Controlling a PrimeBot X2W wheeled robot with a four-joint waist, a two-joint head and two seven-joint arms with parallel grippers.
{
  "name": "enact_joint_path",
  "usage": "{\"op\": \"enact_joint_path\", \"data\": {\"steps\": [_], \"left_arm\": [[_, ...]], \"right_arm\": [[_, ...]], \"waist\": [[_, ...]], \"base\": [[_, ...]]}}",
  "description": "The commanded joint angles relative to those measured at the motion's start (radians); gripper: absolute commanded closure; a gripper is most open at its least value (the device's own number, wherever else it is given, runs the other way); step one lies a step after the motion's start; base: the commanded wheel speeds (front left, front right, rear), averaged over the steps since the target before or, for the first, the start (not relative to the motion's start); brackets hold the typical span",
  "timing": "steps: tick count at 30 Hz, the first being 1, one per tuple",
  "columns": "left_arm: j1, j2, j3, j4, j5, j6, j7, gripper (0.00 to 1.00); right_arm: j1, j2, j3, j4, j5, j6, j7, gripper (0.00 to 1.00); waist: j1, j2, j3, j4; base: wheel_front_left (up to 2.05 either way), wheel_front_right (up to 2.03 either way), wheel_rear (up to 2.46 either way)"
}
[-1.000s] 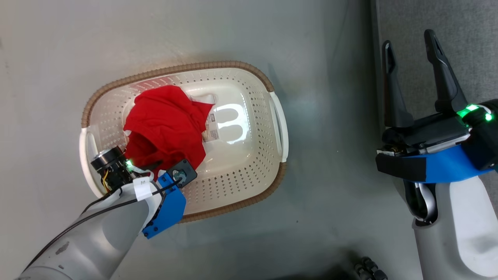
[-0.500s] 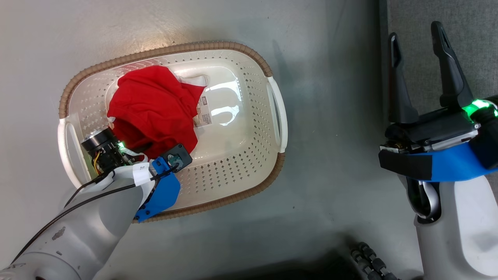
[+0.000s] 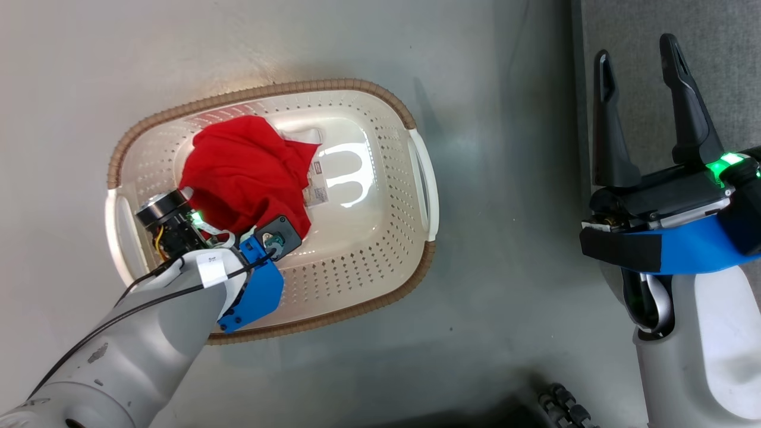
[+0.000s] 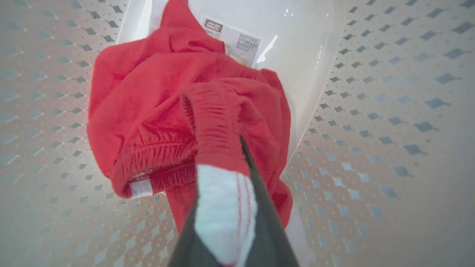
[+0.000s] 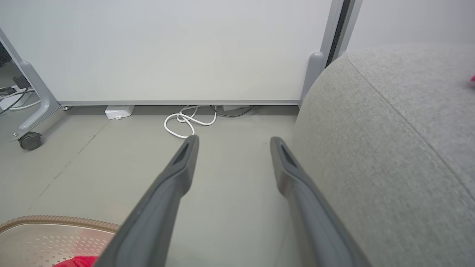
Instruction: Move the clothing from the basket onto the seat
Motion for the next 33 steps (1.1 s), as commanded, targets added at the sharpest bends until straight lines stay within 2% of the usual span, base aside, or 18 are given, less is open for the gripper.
{"op": "enact_joint_path", "data": {"steps": [1,17,22,29,33], "left_arm": [[-0.012,-0.008,-0.002,-0.001,-0.019,-0.001,-0.026,1.00],[0.019,-0.078,-0.002,0.026,-0.172,-0.001,-0.208,1.00],[0.037,-0.092,-0.001,0.002,-0.250,-0.001,-0.249,1.00],[0.050,-0.101,0.002,-0.043,-0.304,-0.001,-0.278,1.00],[0.049,-0.086,0.059,-0.114,-0.311,-0.001,-0.279,1.00]], "right_arm": [[-0.003,0.000,-0.003,0.003,0.002,0.000,-0.003,0.00],[0.034,0.000,0.001,0.058,0.013,0.000,-0.003,0.00],[0.061,0.000,-0.006,0.076,0.017,0.000,-0.003,0.00],[0.110,0.000,-0.023,0.104,0.020,0.000,-0.003,0.00],[0.132,0.000,-0.025,0.113,0.026,0.000,-0.003,0.00]], "waist": [[-0.0001,0.0000,-0.020,0.008],[-0.0001,0.0000,-0.216,0.054],[-0.0001,0.0000,-0.298,0.064],[-0.0001,0.0000,-0.422,0.084],[-0.0001,0.0000,-0.484,0.092]], "base": [[0.00,0.00,0.00],[0.00,0.00,0.00],[0.00,0.00,0.00],[0.00,0.00,0.00],[0.00,0.00,0.00]]}}
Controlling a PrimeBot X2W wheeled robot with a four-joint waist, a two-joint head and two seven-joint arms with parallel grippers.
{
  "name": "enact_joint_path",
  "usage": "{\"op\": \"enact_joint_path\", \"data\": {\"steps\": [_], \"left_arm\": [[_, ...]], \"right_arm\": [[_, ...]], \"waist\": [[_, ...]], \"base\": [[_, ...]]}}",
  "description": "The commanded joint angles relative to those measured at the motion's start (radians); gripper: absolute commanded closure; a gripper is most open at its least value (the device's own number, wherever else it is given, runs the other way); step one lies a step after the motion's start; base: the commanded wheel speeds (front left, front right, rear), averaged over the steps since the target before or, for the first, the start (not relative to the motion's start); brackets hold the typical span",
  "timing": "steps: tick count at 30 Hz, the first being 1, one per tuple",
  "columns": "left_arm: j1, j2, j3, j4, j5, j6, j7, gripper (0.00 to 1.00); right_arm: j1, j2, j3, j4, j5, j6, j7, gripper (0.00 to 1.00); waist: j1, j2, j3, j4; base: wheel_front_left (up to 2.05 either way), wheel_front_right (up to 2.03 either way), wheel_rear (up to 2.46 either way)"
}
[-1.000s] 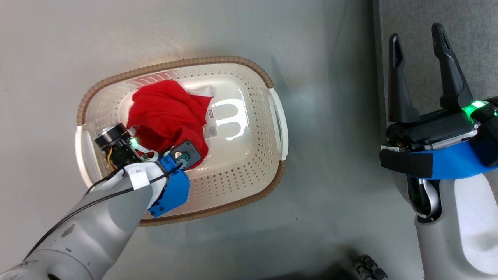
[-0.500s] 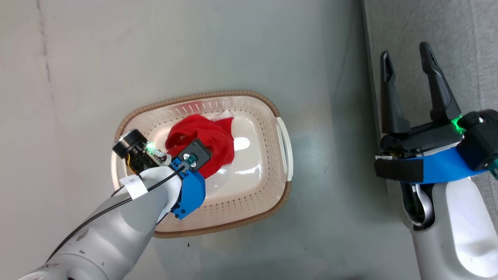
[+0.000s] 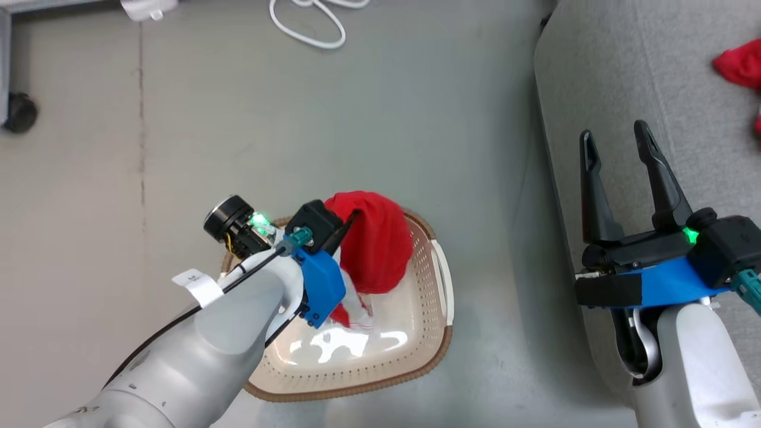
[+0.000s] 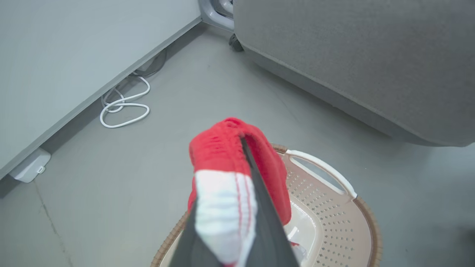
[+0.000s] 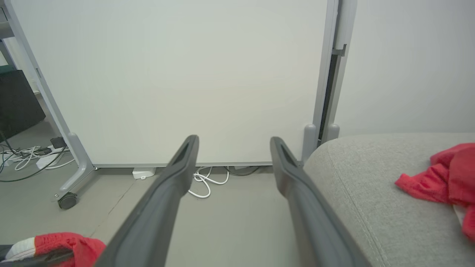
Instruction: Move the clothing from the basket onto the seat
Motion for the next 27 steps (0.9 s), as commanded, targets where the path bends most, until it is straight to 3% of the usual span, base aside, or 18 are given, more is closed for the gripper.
{"op": "enact_joint_path", "data": {"steps": [1,18,27], "left_arm": [[0.009,0.010,0.015,-0.011,0.006,-0.001,-0.005,1.00],[0.073,0.028,0.354,-0.392,0.171,0.035,-0.005,1.00],[0.098,0.003,0.442,-0.514,0.225,0.028,-0.005,1.00]], "right_arm": [[0.015,0.000,-0.003,0.003,0.009,0.000,-0.003,0.00],[0.088,0.000,-0.005,0.029,0.035,0.000,-0.003,0.00],[0.118,0.000,-0.001,0.030,0.055,0.000,-0.003,0.00]], "waist": [[0.0001,0.0000,-0.045,0.011],[0.0001,0.0000,-0.207,0.032],[0.0001,0.0000,-0.263,0.031]], "base": [[0.00,0.00,0.00],[0.00,0.00,0.00],[0.00,0.00,0.00]]}}
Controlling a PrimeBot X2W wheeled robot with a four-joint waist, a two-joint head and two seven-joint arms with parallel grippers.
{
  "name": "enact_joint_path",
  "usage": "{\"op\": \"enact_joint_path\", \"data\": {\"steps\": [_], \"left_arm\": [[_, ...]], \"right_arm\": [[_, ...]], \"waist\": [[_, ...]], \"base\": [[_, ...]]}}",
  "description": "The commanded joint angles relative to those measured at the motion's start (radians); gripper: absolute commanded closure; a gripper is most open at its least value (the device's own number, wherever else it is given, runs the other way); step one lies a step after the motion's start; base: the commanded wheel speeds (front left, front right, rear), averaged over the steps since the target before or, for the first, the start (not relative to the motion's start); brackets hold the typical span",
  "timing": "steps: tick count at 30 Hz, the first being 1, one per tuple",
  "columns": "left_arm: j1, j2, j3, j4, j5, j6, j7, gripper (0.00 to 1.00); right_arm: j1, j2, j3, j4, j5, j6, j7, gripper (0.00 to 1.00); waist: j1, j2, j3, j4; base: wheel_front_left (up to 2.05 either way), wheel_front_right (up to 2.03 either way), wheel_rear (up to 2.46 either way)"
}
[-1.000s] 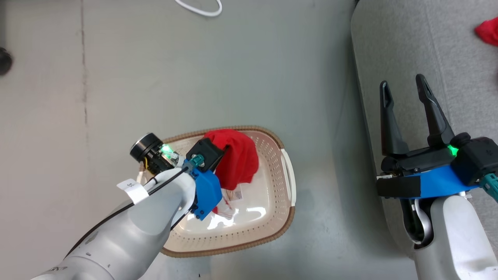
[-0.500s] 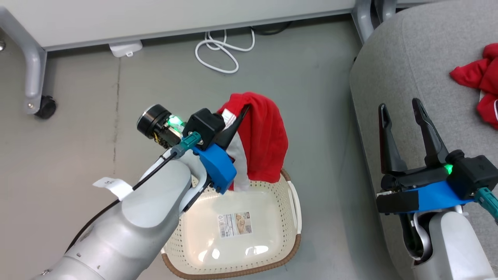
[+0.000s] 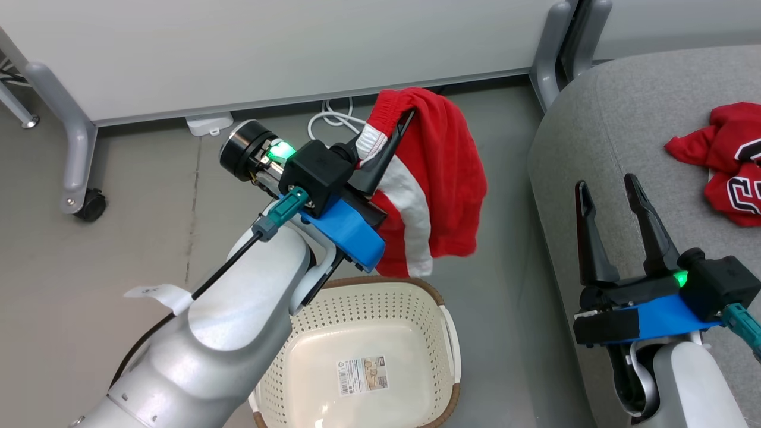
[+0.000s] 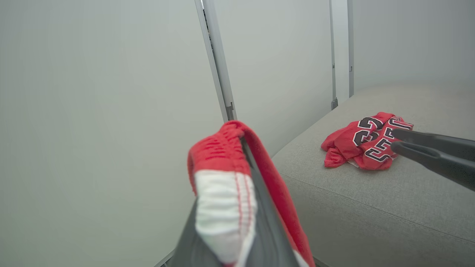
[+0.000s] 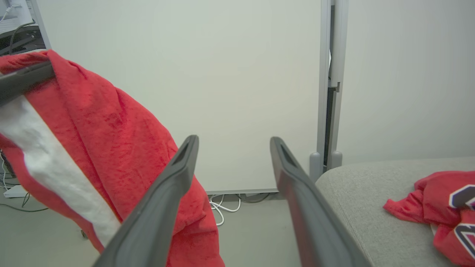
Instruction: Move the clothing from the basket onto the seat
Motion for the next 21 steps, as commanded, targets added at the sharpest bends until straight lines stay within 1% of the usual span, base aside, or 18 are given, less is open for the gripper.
{"op": "enact_joint_path", "data": {"steps": [1,15,21], "left_arm": [[0.016,-0.001,0.010,-0.008,0.008,-0.003,-0.005,1.00],[0.039,-0.016,0.022,-0.012,0.041,-0.017,-0.005,1.00],[0.040,-0.017,0.030,-0.001,0.042,-0.022,-0.005,1.00]], "right_arm": [[0.017,0.000,0.002,0.001,0.005,0.000,-0.003,0.00],[0.033,0.000,0.013,-0.008,0.011,0.000,-0.003,0.00],[0.013,0.000,0.064,-0.040,-0.003,0.000,-0.003,0.00]], "waist": [[0.0002,-0.0001,-0.009,-0.001],[0.0002,-0.0001,-0.032,-0.005],[0.0002,-0.0001,-0.031,-0.005]], "base": [[0.00,0.00,0.00],[0.00,0.00,0.00],[0.00,0.00,0.00]]}}
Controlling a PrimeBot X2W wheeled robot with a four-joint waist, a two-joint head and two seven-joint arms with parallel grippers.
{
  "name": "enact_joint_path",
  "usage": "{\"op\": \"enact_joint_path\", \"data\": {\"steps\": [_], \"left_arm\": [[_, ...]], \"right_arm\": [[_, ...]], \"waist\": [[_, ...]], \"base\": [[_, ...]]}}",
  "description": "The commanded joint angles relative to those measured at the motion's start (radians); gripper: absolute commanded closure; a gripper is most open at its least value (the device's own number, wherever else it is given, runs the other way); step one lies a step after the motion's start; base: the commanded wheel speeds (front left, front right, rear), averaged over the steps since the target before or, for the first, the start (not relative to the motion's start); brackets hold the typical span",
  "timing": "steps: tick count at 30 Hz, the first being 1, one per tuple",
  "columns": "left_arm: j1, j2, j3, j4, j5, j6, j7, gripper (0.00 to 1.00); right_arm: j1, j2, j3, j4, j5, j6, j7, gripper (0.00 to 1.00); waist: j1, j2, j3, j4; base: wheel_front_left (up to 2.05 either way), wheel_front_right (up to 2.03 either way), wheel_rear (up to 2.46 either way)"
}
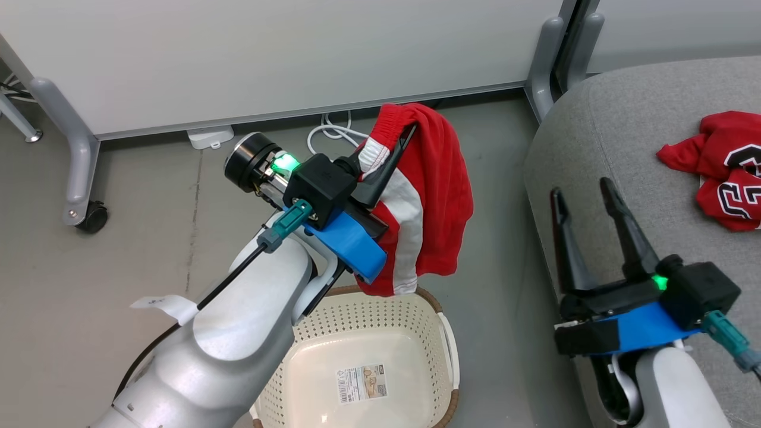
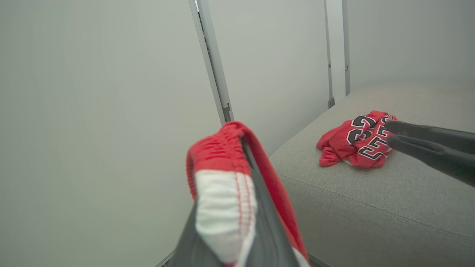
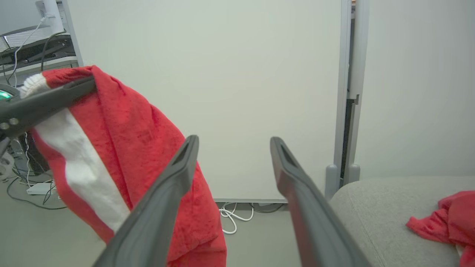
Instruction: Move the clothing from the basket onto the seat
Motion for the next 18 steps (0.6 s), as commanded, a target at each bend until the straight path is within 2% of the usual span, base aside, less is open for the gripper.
{"op": "enact_joint_path", "data": {"steps": [1,10,18], "left_arm": [[0.001,-0.001,0.008,0.004,0.003,-0.005,-0.005,1.00],[-0.028,-0.020,0.002,0.009,0.017,-0.009,-0.005,1.00],[-0.052,-0.047,-0.016,0.002,0.026,-0.013,-0.005,1.00]], "right_arm": [[-0.012,0.000,0.023,-0.010,-0.008,0.000,-0.003,0.00],[-0.075,-0.001,0.220,0.006,-0.033,0.000,-0.003,0.00],[-0.167,-0.001,0.328,0.121,-0.067,0.000,-0.003,0.00]], "waist": [[0.0001,-0.0001,0.001,0.000],[0.0001,-0.0001,0.019,0.004],[0.0001,-0.0001,0.045,0.033]], "base": [[0.00,0.00,0.00],[0.00,0.00,0.00],[0.00,0.00,0.00]]}}
